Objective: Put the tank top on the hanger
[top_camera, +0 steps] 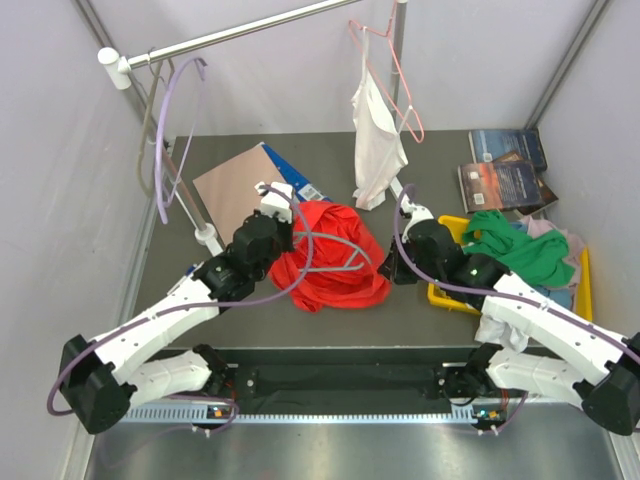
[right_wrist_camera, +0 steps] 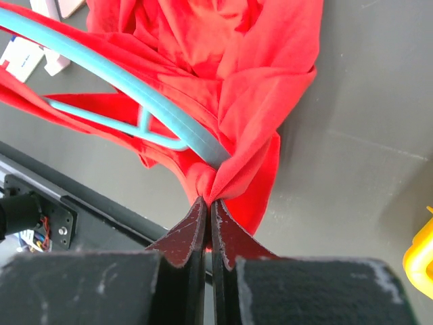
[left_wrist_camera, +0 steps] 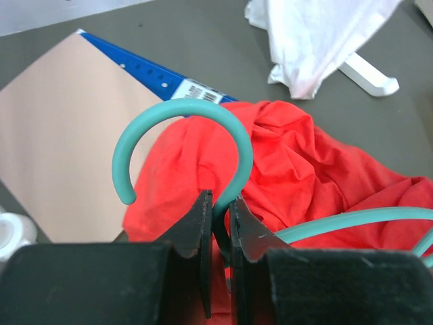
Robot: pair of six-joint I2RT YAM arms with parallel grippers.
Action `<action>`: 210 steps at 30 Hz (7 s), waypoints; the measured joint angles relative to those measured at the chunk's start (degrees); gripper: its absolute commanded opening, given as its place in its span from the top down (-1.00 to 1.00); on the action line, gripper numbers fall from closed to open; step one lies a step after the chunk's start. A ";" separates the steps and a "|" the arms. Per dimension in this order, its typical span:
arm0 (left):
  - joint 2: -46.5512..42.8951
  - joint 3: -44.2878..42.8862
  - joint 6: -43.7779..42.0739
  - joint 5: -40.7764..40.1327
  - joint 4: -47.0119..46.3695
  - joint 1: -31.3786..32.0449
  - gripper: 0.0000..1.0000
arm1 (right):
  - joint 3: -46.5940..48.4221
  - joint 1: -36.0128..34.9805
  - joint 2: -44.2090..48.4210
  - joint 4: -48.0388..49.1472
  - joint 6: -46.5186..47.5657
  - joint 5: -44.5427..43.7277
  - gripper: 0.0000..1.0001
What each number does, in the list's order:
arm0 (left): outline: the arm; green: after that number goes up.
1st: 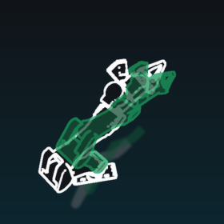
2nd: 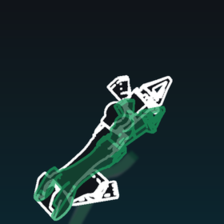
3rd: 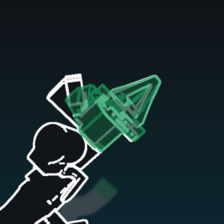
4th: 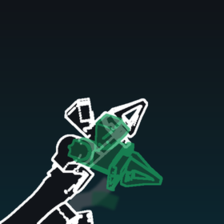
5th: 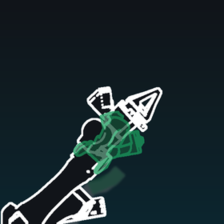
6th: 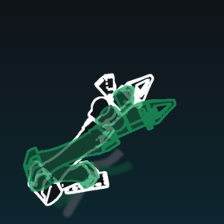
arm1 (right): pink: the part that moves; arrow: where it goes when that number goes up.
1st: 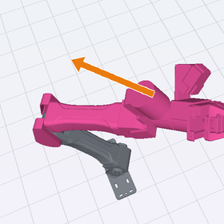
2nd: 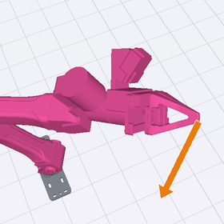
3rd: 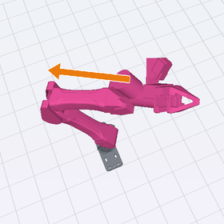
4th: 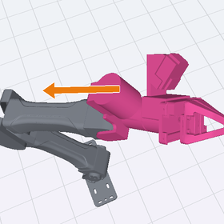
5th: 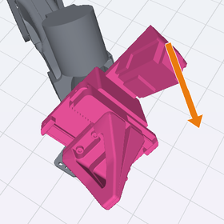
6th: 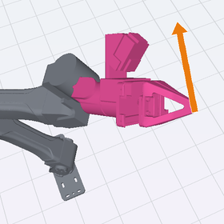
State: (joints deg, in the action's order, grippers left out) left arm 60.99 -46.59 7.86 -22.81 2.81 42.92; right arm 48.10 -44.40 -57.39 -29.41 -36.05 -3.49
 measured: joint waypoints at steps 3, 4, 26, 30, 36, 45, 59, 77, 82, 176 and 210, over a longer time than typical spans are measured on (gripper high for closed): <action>-1.92 0.26 0.35 -2.69 0.24 -0.02 1.00 | 0.33 0.00 -1.20 0.13 0.33 0.20 1.00; -2.86 0.26 0.46 -3.32 0.20 0.00 1.00 | 0.33 0.00 -1.29 0.04 0.33 0.26 1.00; -6.19 2.49 3.02 -3.76 0.63 0.00 1.00 | 0.07 4.04 -4.35 -0.15 3.08 -1.07 1.00; -3.72 2.49 3.69 -2.89 -0.85 0.00 1.00 | 1.57 3.93 -4.79 0.81 3.04 0.22 1.00; 1.27 2.49 4.31 -1.46 -2.73 0.00 1.00 | 4.61 2.84 -4.79 1.53 2.99 0.72 1.00; 3.10 2.43 5.79 0.04 -6.08 0.63 1.00 | 9.38 1.22 -8.79 4.15 2.97 1.66 1.00; 7.34 -1.44 6.82 0.92 -8.50 2.14 1.00 | 16.17 -11.15 -17.59 9.64 1.16 1.86 0.13; -5.70 1.29 -2.91 19.04 -9.97 2.08 1.00 | 18.78 -12.17 3.87 -0.15 14.19 -2.78 -0.72; -5.86 1.25 -4.02 23.50 -7.96 2.08 1.00 | 14.73 -12.17 5.84 1.75 17.44 -1.62 -0.55; -3.15 -2.97 -9.53 12.26 4.96 1.64 -0.98 | 83.87 22.56 -50.47 -7.26 29.00 10.54 0.89; -12.31 -1.07 -4.00 2.49 13.79 1.62 -0.98 | 1.11 22.77 16.35 9.75 26.34 8.28 -0.99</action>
State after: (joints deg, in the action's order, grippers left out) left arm 48.69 -47.66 3.86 -20.32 16.60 44.53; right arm 49.21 -21.63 -41.04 -19.66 -9.72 4.80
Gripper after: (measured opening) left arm 0.990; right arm 0.995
